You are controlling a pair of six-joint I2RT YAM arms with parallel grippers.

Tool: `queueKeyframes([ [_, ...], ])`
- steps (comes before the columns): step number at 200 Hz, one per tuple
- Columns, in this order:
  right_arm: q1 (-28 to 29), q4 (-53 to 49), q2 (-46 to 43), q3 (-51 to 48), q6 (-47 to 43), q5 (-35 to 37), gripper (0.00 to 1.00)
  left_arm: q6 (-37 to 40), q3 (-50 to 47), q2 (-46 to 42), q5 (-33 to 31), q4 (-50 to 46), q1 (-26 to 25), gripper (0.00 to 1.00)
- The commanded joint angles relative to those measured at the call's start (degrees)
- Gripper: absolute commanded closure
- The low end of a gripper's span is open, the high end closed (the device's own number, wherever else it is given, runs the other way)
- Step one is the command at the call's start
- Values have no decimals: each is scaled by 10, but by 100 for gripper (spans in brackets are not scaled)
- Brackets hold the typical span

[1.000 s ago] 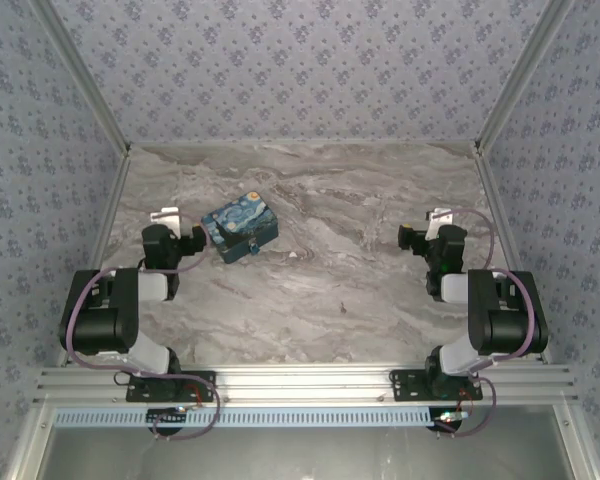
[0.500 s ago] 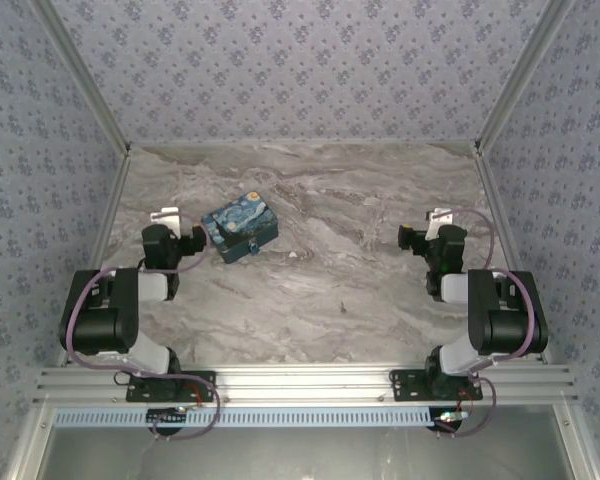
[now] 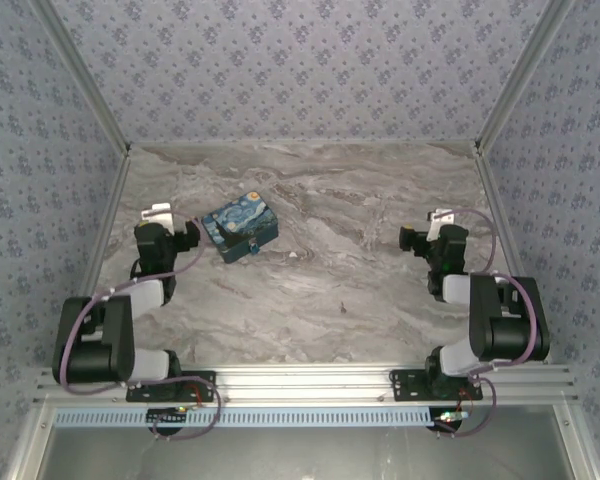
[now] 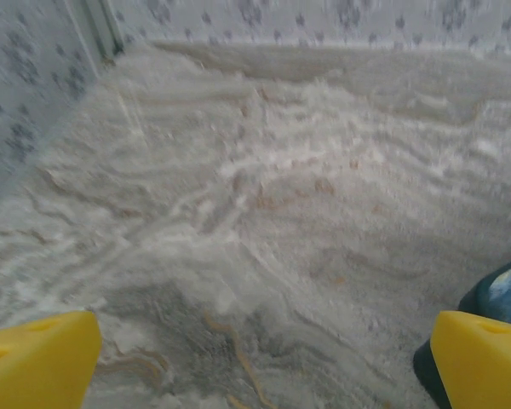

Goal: Unlock a padlock with a key

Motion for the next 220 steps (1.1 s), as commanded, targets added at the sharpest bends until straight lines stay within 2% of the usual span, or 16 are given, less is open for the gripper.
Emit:
queueKeyframes([
  [1,-2,-83,-62,36,10,-8,0,-31,14,-65,-24,-73,-10,1],
  [24,5,-173,-116,62,64,-11,0,-119,53,-122,-22,-189,-17,1],
  [53,46,-326,-178,106,151,-14,3,-231,85,-164,43,-280,-25,1],
  [70,88,-414,-211,123,203,-24,7,-287,92,-182,112,-318,-37,1],
  [89,147,-502,-238,136,252,-27,8,-311,98,-193,178,-356,-69,2],
  [111,226,-589,-254,140,307,-12,11,-336,90,-205,204,-382,-134,3],
  [139,325,-643,-255,124,361,-3,21,-386,56,-213,201,-360,-228,4],
  [162,396,-661,-255,106,403,11,26,-429,24,-204,195,-311,-279,5],
  [189,441,-665,-238,95,410,11,34,-426,29,-179,191,-299,-310,5],
  [220,472,-666,-173,120,387,9,44,-411,55,-149,193,-301,-317,4],
])
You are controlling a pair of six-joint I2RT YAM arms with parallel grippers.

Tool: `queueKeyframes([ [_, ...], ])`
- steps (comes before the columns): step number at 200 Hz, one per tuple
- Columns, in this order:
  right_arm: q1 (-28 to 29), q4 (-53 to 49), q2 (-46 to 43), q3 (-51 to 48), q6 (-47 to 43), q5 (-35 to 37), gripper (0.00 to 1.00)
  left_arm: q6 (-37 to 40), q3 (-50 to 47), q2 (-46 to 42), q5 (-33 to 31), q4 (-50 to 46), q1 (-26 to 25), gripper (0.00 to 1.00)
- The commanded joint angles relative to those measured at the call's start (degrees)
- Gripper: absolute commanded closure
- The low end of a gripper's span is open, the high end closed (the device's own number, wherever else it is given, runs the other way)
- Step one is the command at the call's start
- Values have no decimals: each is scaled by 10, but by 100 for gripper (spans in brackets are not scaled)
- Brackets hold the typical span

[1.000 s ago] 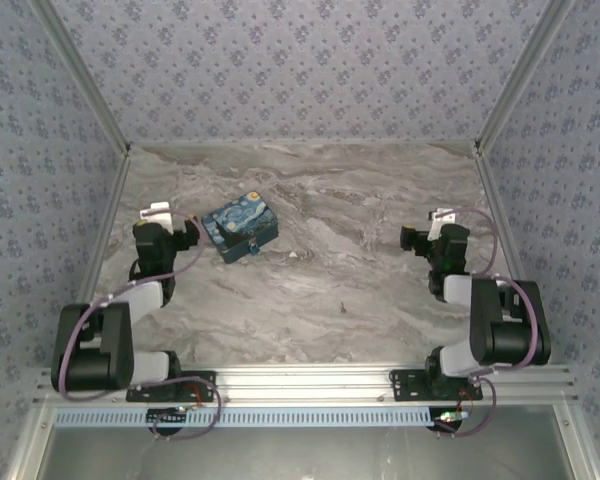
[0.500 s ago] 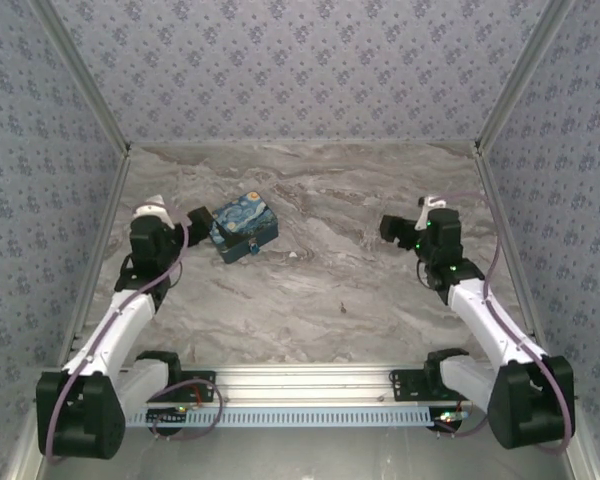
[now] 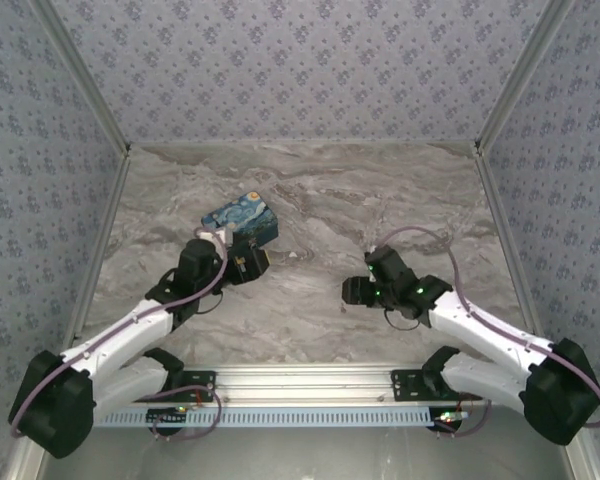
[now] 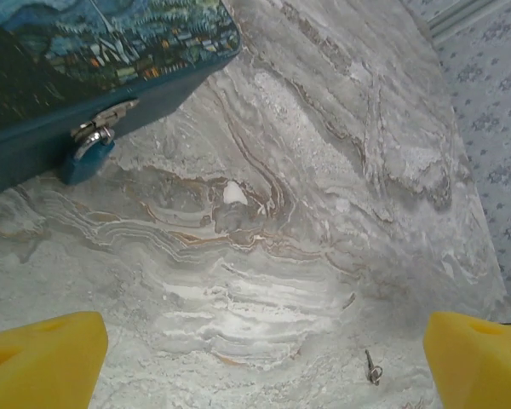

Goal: Unlock a padlock with a key

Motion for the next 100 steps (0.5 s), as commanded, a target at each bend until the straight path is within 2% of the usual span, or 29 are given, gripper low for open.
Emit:
queueKeyframes([
  [1,21,-25,43,19,-1,13,44,0,34,17,7,21,-5,4],
  [63,56,-34,187,101,-47,22,57,1,53,43,6,21,-17,3],
  [100,58,-51,212,114,-52,32,58,2,53,33,-7,8,-18,3],
])
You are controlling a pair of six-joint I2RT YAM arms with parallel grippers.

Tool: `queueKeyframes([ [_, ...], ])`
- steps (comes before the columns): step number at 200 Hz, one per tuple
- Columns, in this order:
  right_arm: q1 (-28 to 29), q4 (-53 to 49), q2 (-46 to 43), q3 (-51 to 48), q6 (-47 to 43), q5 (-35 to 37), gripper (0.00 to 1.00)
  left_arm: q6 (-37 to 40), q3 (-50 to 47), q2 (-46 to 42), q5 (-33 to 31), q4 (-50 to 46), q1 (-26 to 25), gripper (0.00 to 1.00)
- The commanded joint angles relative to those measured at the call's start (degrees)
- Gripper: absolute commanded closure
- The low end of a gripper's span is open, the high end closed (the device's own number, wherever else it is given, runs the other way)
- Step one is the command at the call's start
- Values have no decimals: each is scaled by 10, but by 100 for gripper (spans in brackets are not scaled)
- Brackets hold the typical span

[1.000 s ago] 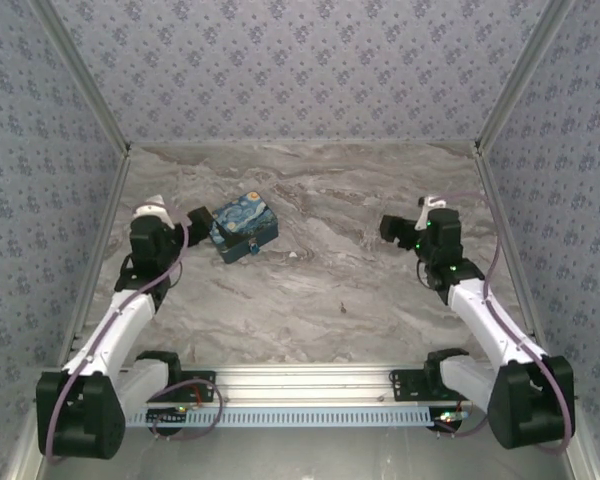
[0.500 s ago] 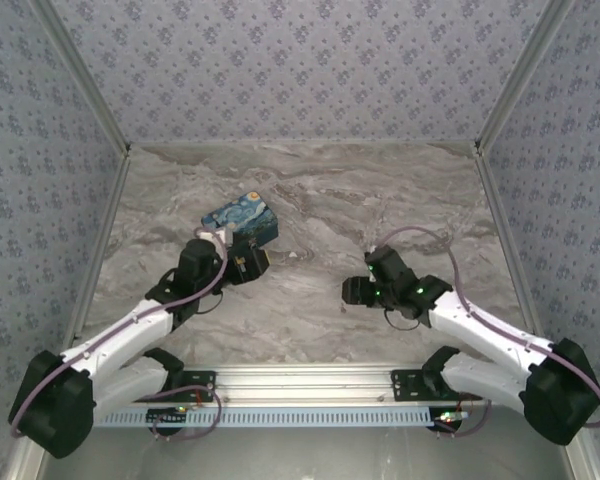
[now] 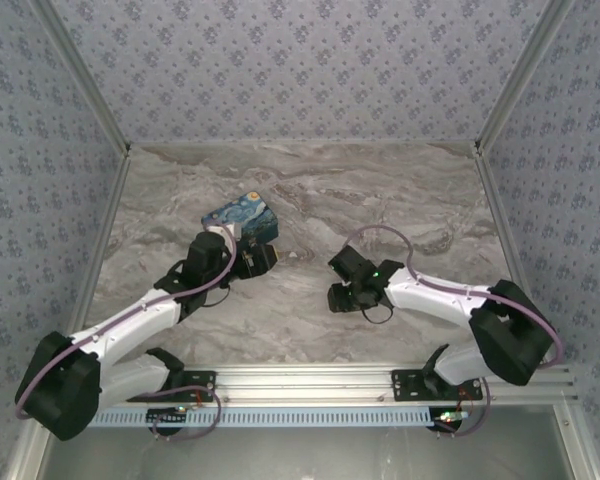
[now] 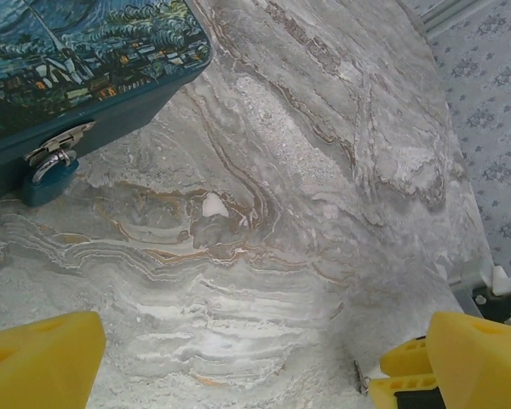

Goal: Unlock a padlock with a key

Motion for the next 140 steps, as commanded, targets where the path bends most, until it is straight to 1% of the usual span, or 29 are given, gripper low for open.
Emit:
queueKeyframes([
  [1,4,-35,9,17,-14,20,58,2,17,-9,-7,0,-4,3],
  [31,4,-42,9,14,-14,18,58,7,23,-10,-13,-8,-4,2],
  [42,5,-43,10,12,-15,11,61,9,27,-8,-14,-11,-4,2],
  [90,7,-47,14,10,-20,-3,64,11,31,-4,-20,-19,-5,1],
  [140,11,-50,42,25,-27,-4,67,12,32,-3,-23,-27,-5,1],
])
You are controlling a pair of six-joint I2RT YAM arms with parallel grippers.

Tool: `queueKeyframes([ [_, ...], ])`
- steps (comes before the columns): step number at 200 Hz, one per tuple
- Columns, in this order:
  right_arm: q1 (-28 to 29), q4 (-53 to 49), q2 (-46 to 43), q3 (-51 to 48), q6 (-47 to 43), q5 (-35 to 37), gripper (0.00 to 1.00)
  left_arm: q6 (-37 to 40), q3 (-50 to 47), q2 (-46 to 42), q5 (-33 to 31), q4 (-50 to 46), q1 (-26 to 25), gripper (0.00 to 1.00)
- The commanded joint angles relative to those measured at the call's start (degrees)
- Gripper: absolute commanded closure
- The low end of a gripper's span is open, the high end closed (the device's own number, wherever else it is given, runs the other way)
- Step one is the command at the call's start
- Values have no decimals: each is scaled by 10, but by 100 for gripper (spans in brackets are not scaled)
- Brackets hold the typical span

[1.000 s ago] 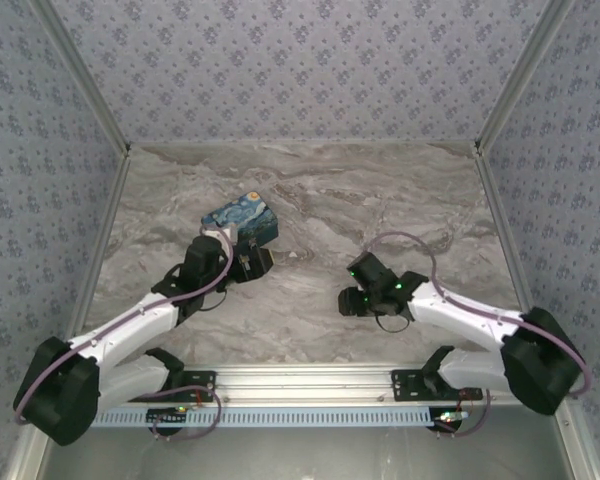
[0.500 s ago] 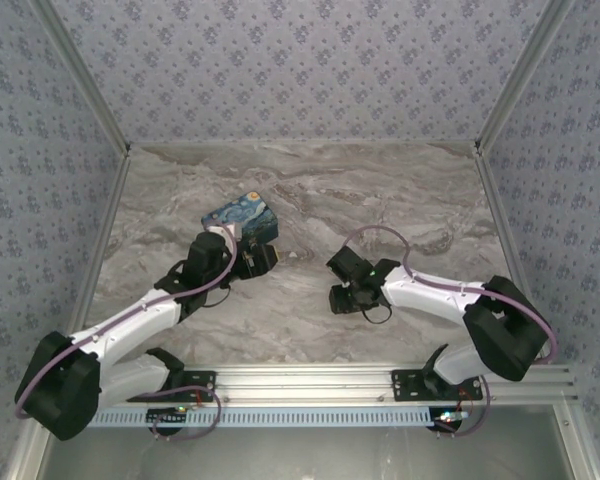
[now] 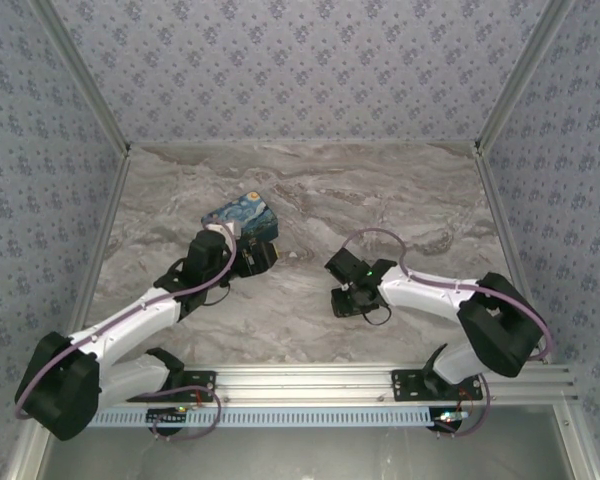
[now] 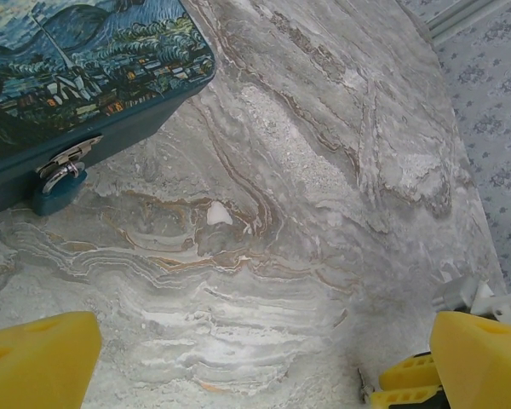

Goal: Unlock a padlock with a key

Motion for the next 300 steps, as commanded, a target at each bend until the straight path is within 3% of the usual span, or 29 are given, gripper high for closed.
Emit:
queueKeyframes([
  [1,7,-21,16,21,-8,-2,67,9,20,-3,-8,-11,-3,1],
  [141,21,-51,20,37,-15,36,96,19,23,-20,-21,-34,-3,1],
  [189,20,-30,-20,29,-28,59,100,3,31,-30,-10,-38,-3,1],
  [233,22,64,-117,-10,-119,80,100,-46,70,-27,38,-48,-3,5],
  [300,32,274,-294,-98,-340,122,100,-84,126,-23,132,-37,-8,29],
])
